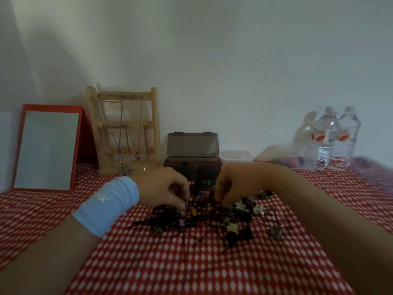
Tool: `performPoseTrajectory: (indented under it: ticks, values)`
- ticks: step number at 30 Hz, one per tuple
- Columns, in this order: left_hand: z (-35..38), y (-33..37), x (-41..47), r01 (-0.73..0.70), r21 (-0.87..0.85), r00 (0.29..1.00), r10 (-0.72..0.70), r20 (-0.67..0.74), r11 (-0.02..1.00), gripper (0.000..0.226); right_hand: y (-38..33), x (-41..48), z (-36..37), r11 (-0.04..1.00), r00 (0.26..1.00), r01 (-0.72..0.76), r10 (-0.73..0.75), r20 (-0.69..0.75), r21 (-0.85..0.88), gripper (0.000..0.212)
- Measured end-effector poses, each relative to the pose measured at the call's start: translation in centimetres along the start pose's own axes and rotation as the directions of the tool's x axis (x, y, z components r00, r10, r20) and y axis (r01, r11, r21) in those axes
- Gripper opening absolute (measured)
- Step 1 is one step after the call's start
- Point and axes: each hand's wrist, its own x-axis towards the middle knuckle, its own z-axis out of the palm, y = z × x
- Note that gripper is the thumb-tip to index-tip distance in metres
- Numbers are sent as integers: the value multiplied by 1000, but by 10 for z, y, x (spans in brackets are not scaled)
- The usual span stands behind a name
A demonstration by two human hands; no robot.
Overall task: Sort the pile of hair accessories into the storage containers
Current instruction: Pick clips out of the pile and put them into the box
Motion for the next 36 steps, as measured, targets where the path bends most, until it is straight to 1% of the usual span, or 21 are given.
performPoseTrajectory:
  ticks: [2, 4, 5, 8, 10, 13, 15, 17, 21, 23, 26, 30, 33, 36]
  values:
    - [-3, 9, 5, -12, -49, 999, 10, -40, 999, 11, 7, -7, 0, 999, 998, -31, 29, -64, -34, 17]
    - [0, 21, 12, -30, -144, 999, 25, -33, 989, 12, 13, -14, 2, 993, 996, -78, 75, -40, -92, 23]
    - [2, 28, 16, -44, -153, 999, 42, -20, 987, 16, 16, -16, 3, 989, 995, -98, 96, -24, -111, 26]
    - [13, 43, 32, -105, -53, 994, 107, 36, 993, 32, 23, -20, 10, 987, 994, -106, 100, -51, -122, 26]
    - [21, 53, 41, -113, 6, 990, 112, 84, 994, 32, 28, -21, 14, 988, 991, -105, 94, -100, -109, 26]
    - [31, 64, 48, -148, 77, 984, 139, 116, 986, 26, 33, -26, 14, 993, 986, -108, 100, -133, -56, 27]
    - [38, 64, 51, -167, 85, 978, 154, 140, 982, 28, 36, -31, 11, 995, 983, -96, 91, -158, -22, 24]
    - [43, 63, 53, -157, 87, 979, 143, 144, 984, 29, 39, -34, 9, 996, 975, -89, 85, -205, -9, 21]
    - [40, 62, 54, -148, 72, 985, 140, 100, 986, 27, 45, -30, 8, 994, 956, -107, 104, -273, 4, 19]
    - [32, 58, 54, -115, 42, 992, 113, 61, 992, 25, 45, -27, 9, 995, 961, -94, 97, -259, 22, 18]
    - [20, 48, 53, -81, -23, 997, 81, -7, 996, 22, 40, -21, 11, 998, 981, -58, 60, -184, 19, 22]
    - [14, 36, 54, -70, -210, 996, 58, -61, 975, 18, 36, -12, 16, 999, 998, -31, 30, -50, -12, 26]
    - [11, 29, 57, -52, -276, 997, 32, -76, 960, 17, 37, -6, 17, 999, 998, -16, 13, -54, -52, 31]
    - [6, 21, 61, -25, -301, 997, 2, -77, 953, 18, 36, -2, 14, 999, 999, -18, 16, -46, -48, 27]
